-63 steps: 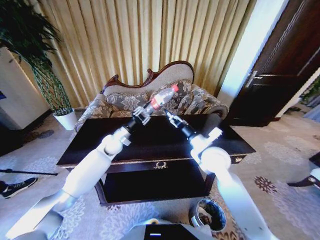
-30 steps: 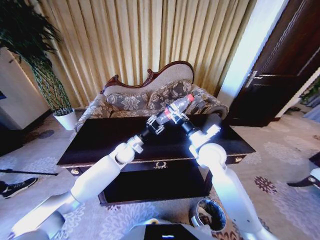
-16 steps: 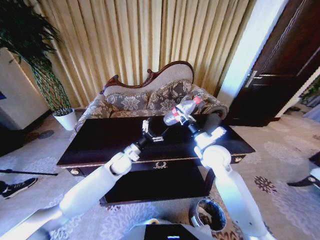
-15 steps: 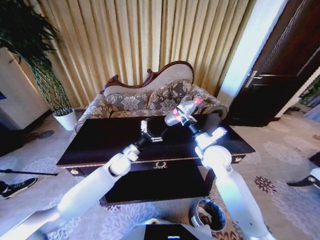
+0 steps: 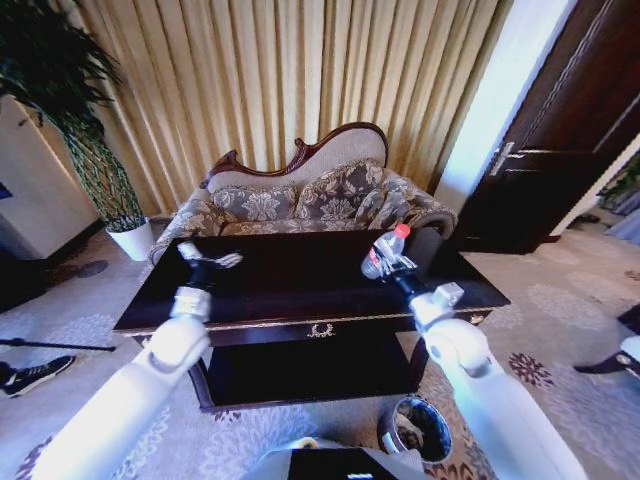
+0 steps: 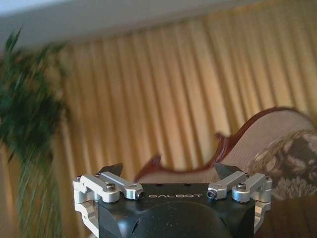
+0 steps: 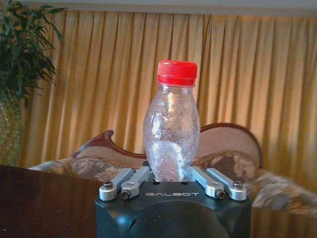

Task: Move to the front of the table and place the trash on the table into the trash bin.

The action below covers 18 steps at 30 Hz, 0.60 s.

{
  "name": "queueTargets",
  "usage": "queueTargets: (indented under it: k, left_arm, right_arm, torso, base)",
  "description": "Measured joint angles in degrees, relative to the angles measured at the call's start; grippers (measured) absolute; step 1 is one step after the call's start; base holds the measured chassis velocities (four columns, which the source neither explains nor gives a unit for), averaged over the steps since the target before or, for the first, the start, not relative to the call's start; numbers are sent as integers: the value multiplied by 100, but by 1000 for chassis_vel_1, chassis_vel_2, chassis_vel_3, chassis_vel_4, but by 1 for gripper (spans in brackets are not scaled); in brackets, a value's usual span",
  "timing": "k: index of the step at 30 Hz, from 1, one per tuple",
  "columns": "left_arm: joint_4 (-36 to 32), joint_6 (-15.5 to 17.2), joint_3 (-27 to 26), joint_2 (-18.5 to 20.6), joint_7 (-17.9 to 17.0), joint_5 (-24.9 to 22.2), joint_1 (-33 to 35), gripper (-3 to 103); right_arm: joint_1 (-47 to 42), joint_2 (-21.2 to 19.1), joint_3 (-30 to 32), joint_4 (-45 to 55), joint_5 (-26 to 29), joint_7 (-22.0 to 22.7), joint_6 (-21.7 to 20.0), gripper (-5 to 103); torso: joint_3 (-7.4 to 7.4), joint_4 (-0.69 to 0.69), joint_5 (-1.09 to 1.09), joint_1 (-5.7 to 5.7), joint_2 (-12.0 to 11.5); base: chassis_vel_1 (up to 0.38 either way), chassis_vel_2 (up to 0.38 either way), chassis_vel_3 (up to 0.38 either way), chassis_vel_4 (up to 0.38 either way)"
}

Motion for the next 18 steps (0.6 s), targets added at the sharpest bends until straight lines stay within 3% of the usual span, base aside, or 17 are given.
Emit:
queueTargets:
  k: [1, 2, 4, 7, 11, 13, 18]
  left_arm:
    - [-170, 246, -221, -23, -55, -291, 133, 100]
    - [-170, 246, -221, -23, -55, -291, 133, 100]
    - [-538, 733, -611, -79, -194, -952, 360, 100]
    - [-717, 940, -768, -104, -225, -1248, 468, 100]
    - [-777, 903, -826, -106, 7, -1352, 537, 100]
    - [-813, 735, -826, -101, 298, -1352, 554, 100]
    - [-941, 758, -835, -101, 408, -1337, 649, 100]
  right_arm:
    - [-126, -5, 96, 73, -45, -6, 19, 20]
    - [-126, -5, 96, 73, -45, -6, 19, 20]
    - [-395, -23, 279, 311, -69, -10, 39, 20]
    - [-566, -28, 376, 477, -51, -10, 42, 20]
    - [-786, -6, 443, 718, 1, 65, 39, 20]
    - [-987, 12, 494, 978, 89, 147, 16, 20]
    - [-1180, -9, 585, 1199, 186, 201, -5, 20]
  torso:
    - [0, 0, 0, 0, 0]
    - [0, 0, 0, 0, 0]
    - [0, -1, 0, -1, 0]
    - [0, -1, 0, -1, 0]
    - [1, -1, 0, -1, 0]
    - [1, -2, 0, 1, 0]
    - [1, -1, 0, 1, -1]
  base:
    - [0, 0, 0, 0]
    - [0, 0, 0, 0]
    - [0, 0, 0, 0]
    - [0, 0, 0, 0]
    - [0, 0, 0, 0]
    - [0, 0, 0, 0]
    - [0, 0, 0, 0]
